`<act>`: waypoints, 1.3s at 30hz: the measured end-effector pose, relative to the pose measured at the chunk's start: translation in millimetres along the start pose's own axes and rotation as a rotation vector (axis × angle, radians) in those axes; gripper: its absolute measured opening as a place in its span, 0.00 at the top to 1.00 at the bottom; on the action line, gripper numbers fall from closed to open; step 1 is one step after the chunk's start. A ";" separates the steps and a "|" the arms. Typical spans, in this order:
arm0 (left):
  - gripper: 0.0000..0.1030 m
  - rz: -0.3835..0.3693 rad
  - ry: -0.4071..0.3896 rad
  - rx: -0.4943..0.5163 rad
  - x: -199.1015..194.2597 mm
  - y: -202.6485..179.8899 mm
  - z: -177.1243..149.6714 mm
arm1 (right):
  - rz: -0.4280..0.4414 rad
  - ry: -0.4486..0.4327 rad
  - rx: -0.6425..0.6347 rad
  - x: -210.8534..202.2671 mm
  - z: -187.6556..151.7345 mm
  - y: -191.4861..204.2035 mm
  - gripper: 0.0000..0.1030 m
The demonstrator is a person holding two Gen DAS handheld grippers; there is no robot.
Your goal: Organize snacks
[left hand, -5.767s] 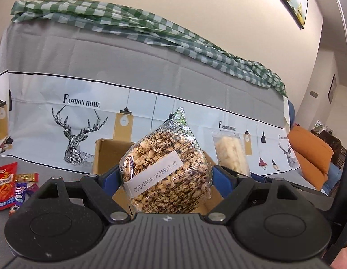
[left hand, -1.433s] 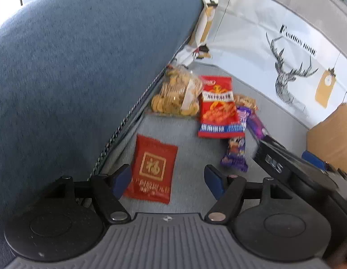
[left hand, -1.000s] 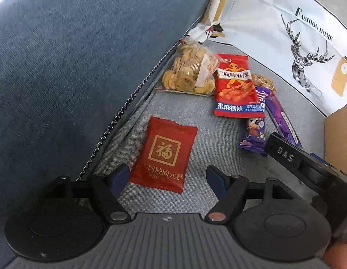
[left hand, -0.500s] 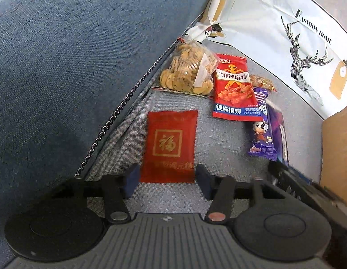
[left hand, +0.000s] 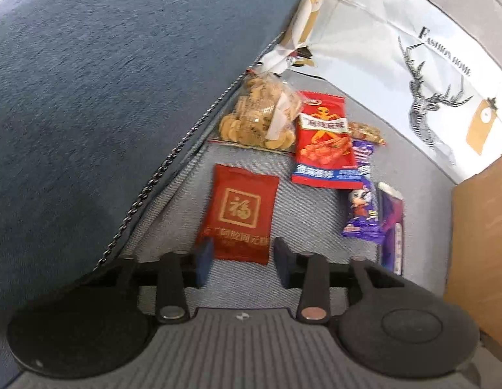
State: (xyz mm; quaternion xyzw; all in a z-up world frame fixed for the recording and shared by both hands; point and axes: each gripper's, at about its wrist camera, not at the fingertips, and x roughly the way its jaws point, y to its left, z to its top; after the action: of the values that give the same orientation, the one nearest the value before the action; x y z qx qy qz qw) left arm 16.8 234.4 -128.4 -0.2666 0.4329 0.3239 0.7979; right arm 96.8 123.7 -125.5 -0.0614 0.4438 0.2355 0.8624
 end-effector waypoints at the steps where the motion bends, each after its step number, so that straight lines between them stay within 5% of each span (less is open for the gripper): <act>1: 0.38 0.018 -0.001 0.006 1.6 -1.3 -1.3 | 0.001 -0.001 -0.003 -0.3 0.4 -0.5 0.66; 3: 0.28 0.045 0.005 0.012 4.9 -4.5 -4.9 | -0.002 -0.005 -0.010 0.8 0.9 -1.3 0.64; 8: 0.29 0.049 0.006 0.021 10.6 -6.2 -7.0 | -0.010 -0.001 -0.006 5.5 0.2 -4.6 0.64; 11: 0.61 0.044 -0.008 0.016 8.8 -3.8 -5.0 | -0.007 -0.009 -0.018 5.7 -0.5 -3.2 0.70; 13: 0.92 0.033 -0.010 0.007 7.8 -1.2 -2.7 | 0.002 -0.012 -0.014 5.5 -0.1 -3.8 0.73; 16: 0.97 0.003 -0.011 0.001 5.1 -1.8 -2.7 | 0.009 -0.018 0.004 3.8 1.6 -5.4 0.75; 24: 0.94 -0.062 -0.026 0.024 -4.4 -14.2 -4.0 | -0.003 -0.033 0.018 1.7 3.3 -7.5 0.75; 39: 0.45 0.025 -0.114 -0.112 -22.1 -7.3 -33.8 | -0.007 0.004 0.018 7.1 3.3 -9.0 0.70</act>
State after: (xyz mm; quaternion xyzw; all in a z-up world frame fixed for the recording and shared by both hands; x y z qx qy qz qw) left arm -4.5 199.5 -124.7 -0.2867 0.3714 0.3723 0.8008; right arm 106.9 119.3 -130.1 -0.0558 0.4474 0.2287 0.8628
